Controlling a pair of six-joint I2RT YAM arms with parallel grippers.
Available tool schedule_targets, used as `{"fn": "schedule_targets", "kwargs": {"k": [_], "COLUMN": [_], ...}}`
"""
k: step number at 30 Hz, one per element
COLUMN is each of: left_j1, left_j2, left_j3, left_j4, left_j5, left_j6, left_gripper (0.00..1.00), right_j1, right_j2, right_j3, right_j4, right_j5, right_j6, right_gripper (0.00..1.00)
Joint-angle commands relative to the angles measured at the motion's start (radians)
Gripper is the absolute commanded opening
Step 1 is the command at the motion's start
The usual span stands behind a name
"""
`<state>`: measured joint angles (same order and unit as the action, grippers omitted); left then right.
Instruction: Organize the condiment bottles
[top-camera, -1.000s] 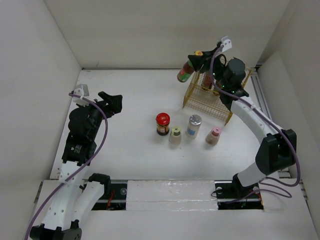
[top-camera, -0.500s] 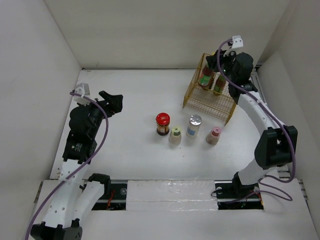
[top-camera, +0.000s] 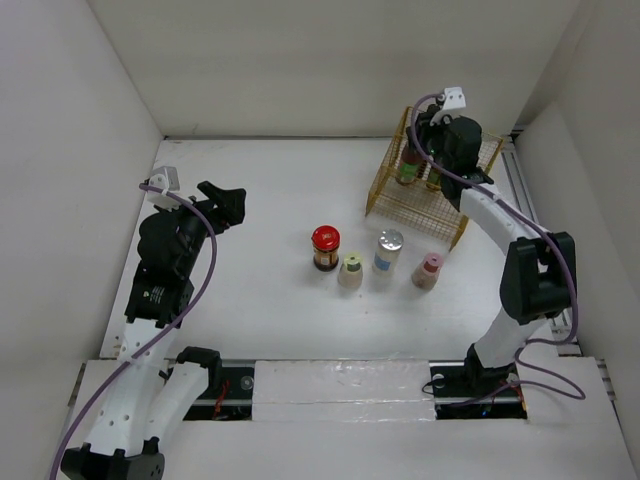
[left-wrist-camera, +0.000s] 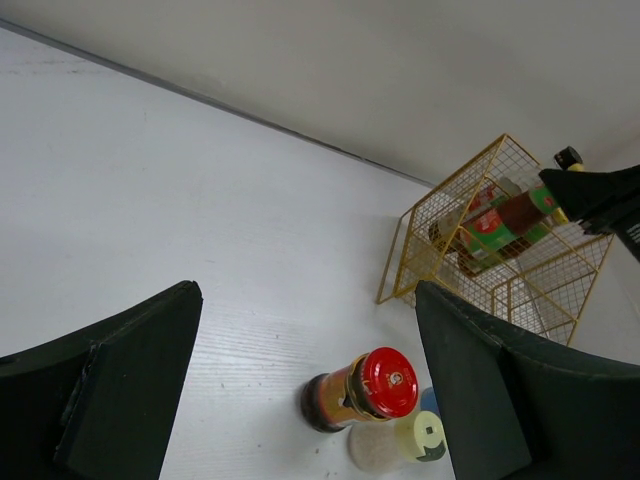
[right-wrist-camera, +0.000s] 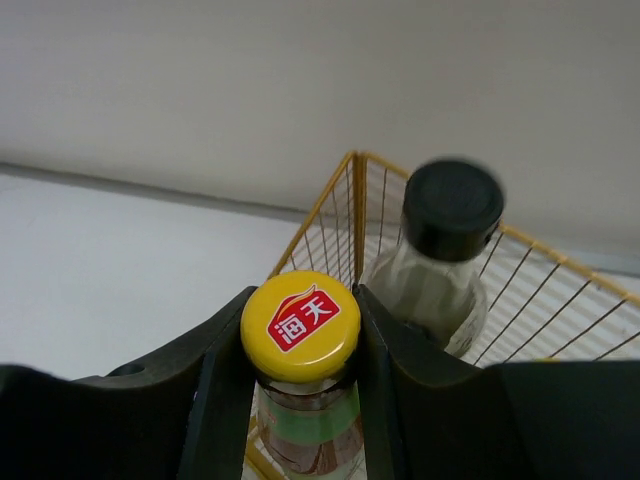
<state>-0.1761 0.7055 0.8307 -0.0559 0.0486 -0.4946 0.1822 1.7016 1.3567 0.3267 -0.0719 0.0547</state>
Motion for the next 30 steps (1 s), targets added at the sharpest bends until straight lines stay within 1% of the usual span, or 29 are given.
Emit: {"fn": "schedule_targets", "kwargs": {"k": [1,3,7,9,13,14,16,17,20,23,24,25,27,28,30], "left_j1": [0.004,0.004,0.004,0.004,0.004,0.004,0.004,0.004,0.004,0.004,0.004,0.004,0.004,0.004,0.004], "left_j2": [-0.003,0.008,0.008,0.008,-0.001,-0.001,-0.001,-0.001,-0.001,-0.011,-0.011,-0.011,-0.011,-0.011,-0.011], "left_j3": [0.010,0.010,0.010,0.010,0.010,0.010,0.010,0.010,0.010,0.010,0.010,0.010,0.010,0.010,0.010], "left_j4": [0.045,0.045,0.045,0.045,0.045,0.045,0.054,0.054,0.054,0.054,0.054,0.054,0.054,0.054,0.054], "left_j5": [0.020,0.030,0.030,0.030,0.030,0.030,0.030,0.030,0.030,0.030,0.030,0.030,0.039,0.039,0.048], "left_j6": [0.014,0.014,0.014,0.014,0.014,0.014,0.014,0.014,0.014,0.014,0.014,0.014,0.014,0.014,0.014], "left_gripper": [0.83,0.83,0.83,0.83,0.83,0.83,0.83,0.83,0.83,0.83,0.83,0.83,0.83,0.83,0.83], "right_j1": [0.034,0.043,0.053,0.053,0.062,0.062,0.062,0.062,0.062,0.082,0.094,0.094,0.132,0.147,0.196], "right_j2": [-0.016,0.010,0.055,0.064,0.076,0.076,0.067,0.050,0.003,-0.069,-0.109,-0.128,-0.164,-0.206,-0.246], "right_j3": [-0.031,-0.053,-0.062,-0.073,-0.085,-0.094,-0.094,-0.094,-0.094,-0.094,-0.117,-0.126,-0.157,-0.204,-0.267], "right_j4": [0.199,0.210,0.210,0.219,0.219,0.219,0.219,0.210,0.187,0.166,0.157,0.143,0.132,0.132,0.132], "right_j5": [0.047,0.076,0.077,0.077,0.096,0.096,0.096,0.096,0.096,0.096,0.106,0.106,0.136,0.156,0.211], "right_j6": [-0.009,-0.009,0.010,0.019,0.040,0.040,0.040,0.040,0.040,0.040,0.040,0.040,0.040,0.049,0.076], "right_gripper": [0.10,0.12,0.13,0.16,0.40,0.51,0.61,0.69,0.77,0.83,0.86,0.86,0.86,0.83,0.64]}}
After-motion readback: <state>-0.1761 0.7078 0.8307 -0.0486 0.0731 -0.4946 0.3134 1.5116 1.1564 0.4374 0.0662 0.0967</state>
